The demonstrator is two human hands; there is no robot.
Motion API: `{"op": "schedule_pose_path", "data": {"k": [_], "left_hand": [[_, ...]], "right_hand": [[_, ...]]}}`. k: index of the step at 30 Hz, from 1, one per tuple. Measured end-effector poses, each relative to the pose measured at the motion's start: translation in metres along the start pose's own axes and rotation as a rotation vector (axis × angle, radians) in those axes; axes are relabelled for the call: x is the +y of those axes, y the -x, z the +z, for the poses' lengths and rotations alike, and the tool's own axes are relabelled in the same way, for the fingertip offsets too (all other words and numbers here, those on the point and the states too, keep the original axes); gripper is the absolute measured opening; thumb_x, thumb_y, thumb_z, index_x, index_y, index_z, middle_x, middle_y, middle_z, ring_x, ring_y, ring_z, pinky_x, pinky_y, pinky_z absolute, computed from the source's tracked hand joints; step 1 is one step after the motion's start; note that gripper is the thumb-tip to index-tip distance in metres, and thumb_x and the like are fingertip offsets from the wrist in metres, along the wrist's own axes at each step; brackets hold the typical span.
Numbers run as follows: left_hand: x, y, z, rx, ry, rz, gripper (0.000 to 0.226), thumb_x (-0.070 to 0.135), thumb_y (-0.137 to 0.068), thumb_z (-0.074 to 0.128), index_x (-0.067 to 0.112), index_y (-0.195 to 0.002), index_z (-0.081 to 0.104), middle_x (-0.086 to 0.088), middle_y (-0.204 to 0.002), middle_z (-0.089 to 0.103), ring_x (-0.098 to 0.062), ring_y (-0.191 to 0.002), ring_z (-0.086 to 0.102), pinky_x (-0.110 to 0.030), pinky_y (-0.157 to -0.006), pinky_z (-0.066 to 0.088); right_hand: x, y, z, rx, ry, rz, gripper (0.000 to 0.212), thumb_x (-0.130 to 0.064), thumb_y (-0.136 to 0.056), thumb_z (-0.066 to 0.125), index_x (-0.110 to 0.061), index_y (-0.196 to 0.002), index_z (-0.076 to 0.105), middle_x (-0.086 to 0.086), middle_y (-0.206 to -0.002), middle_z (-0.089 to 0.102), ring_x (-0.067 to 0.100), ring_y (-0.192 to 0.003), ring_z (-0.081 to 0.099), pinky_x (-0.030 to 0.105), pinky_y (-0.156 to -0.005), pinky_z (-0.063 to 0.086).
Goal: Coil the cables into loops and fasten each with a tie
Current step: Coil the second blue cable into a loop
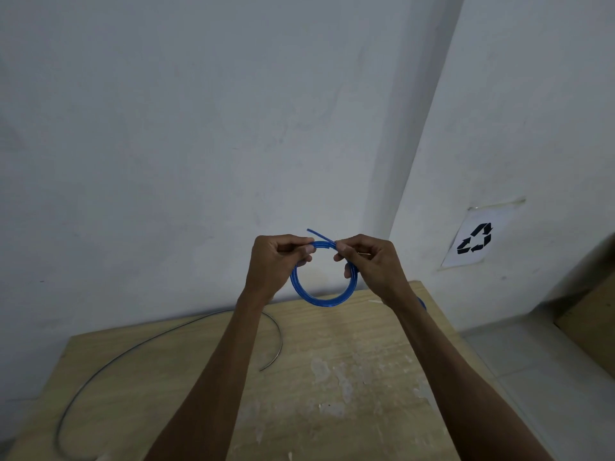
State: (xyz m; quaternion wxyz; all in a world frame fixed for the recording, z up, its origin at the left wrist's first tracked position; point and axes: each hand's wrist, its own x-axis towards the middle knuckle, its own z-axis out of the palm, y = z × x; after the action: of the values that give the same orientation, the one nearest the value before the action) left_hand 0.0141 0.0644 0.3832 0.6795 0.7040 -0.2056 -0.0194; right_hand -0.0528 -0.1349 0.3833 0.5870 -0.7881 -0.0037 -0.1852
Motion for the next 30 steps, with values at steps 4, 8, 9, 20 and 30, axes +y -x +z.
{"op": "schedule_pose_path", "data": {"k": [4, 8, 9, 20, 30], "left_hand": [[0.001, 0.002, 0.009, 0.055, 0.02, -0.02, 0.02, 0.005, -0.09, 0.075, 0.003, -0.11, 0.075, -0.011, -0.088, 0.08, -0.026, -0.077, 0.078, -0.041, -0.083, 0.065], [0.002, 0.005, 0.018, 0.065, 0.078, -0.034, 0.045, 0.004, -0.09, 0.075, 0.009, -0.133, 0.063, -0.013, -0.087, 0.08, -0.023, -0.076, 0.077, -0.034, -0.078, 0.065], [0.0, 0.006, 0.019, 0.059, 0.061, -0.014, 0.044, 0.005, -0.09, 0.075, 0.005, -0.133, 0.064, -0.013, -0.089, 0.08, -0.023, -0.076, 0.077, -0.035, -0.079, 0.065], [-0.004, 0.008, 0.023, 0.065, 0.072, 0.036, 0.018, 0.005, -0.091, 0.074, -0.001, -0.108, 0.076, -0.012, -0.091, 0.08, -0.025, -0.077, 0.078, -0.033, -0.076, 0.065], [-0.004, 0.009, 0.022, 0.102, 0.086, -0.009, 0.009, 0.004, -0.088, 0.077, 0.009, -0.096, 0.078, -0.006, -0.082, 0.079, -0.017, -0.073, 0.074, -0.021, -0.067, 0.054]], "right_hand": [[0.0, -0.001, -0.005, -0.089, -0.043, 0.017, 0.023, -0.013, -0.102, 0.058, -0.014, -0.118, 0.074, 0.002, -0.094, 0.079, 0.018, -0.059, 0.062, 0.025, -0.063, 0.055], [-0.001, -0.003, -0.01, -0.074, -0.057, 0.019, 0.017, -0.011, -0.099, 0.063, -0.007, -0.11, 0.076, 0.006, -0.092, 0.079, 0.019, -0.057, 0.06, 0.026, -0.059, 0.054], [-0.001, -0.003, -0.011, -0.074, -0.04, 0.004, 0.016, -0.014, -0.097, 0.068, -0.005, -0.107, 0.076, 0.007, -0.09, 0.079, 0.02, -0.056, 0.06, 0.026, -0.058, 0.053], [0.006, -0.002, -0.016, -0.091, -0.188, 0.032, 0.015, -0.002, -0.09, 0.073, 0.005, -0.103, 0.073, 0.014, -0.094, 0.08, 0.023, -0.078, 0.075, 0.026, -0.076, 0.059], [0.004, -0.005, -0.012, -0.129, -0.184, 0.016, 0.024, -0.011, -0.081, 0.079, 0.004, -0.1, 0.073, 0.018, -0.094, 0.079, 0.033, -0.084, 0.078, 0.033, -0.078, 0.062]]}}
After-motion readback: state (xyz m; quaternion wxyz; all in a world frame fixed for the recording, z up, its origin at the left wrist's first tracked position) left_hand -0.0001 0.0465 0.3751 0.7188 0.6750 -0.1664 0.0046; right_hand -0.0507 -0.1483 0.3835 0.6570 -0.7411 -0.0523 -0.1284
